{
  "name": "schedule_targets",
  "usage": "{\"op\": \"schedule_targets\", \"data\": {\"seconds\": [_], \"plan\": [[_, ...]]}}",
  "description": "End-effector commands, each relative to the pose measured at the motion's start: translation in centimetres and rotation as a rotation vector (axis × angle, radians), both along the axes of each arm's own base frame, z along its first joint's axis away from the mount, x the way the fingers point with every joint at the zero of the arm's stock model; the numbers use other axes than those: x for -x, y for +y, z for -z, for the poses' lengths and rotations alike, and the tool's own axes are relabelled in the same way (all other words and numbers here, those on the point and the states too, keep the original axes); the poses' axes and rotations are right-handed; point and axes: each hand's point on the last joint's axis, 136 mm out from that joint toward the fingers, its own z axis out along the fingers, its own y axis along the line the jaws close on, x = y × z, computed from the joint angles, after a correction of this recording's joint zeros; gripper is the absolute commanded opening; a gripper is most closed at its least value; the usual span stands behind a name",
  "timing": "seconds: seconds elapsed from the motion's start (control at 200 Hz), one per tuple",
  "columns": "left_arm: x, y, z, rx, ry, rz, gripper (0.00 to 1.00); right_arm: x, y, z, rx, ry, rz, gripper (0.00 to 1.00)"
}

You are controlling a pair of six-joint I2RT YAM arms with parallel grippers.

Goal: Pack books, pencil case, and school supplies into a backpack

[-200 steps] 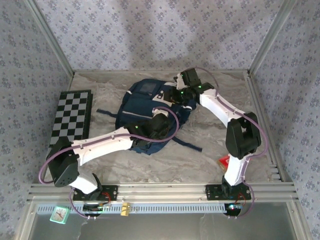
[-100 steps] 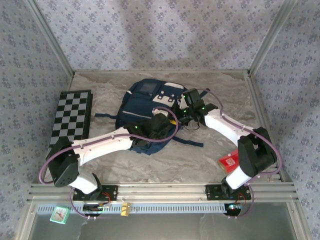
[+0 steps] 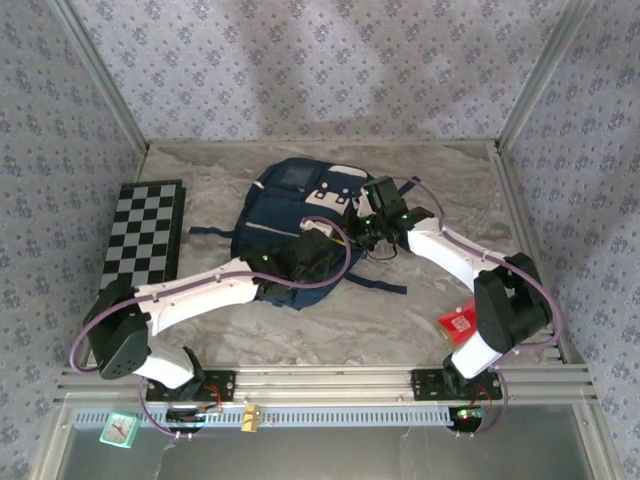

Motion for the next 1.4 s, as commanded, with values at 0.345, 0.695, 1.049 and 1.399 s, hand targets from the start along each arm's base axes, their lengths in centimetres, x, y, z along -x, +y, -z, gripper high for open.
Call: {"op": "schedule_targets", "data": {"seconds": [0.345,0.695,1.049,1.399], "plan": [[0.6,8.2,2.2,0.001,0.091,-0.113,0.0,-4.5,-9.1,-3.6,0.062,-0.095,0.019,0.0],[0.3,3.1,0.6,0.103,0.088,-0.018,0.0,1.4,-8.0,-3.3,-0.081,0.001,0.065,0.53],[0.0,3.2,0.3,0.089,0.077,-0.025,0.0,3.2,-6.2,-0.7,-0.171,0.059,0.178,0.46],[0.2,3.2,0.4,0.075,0.075,-0.007,0.0,0.7,-7.2,-1.6,-0.195,0.012,0.239,0.16]]}}
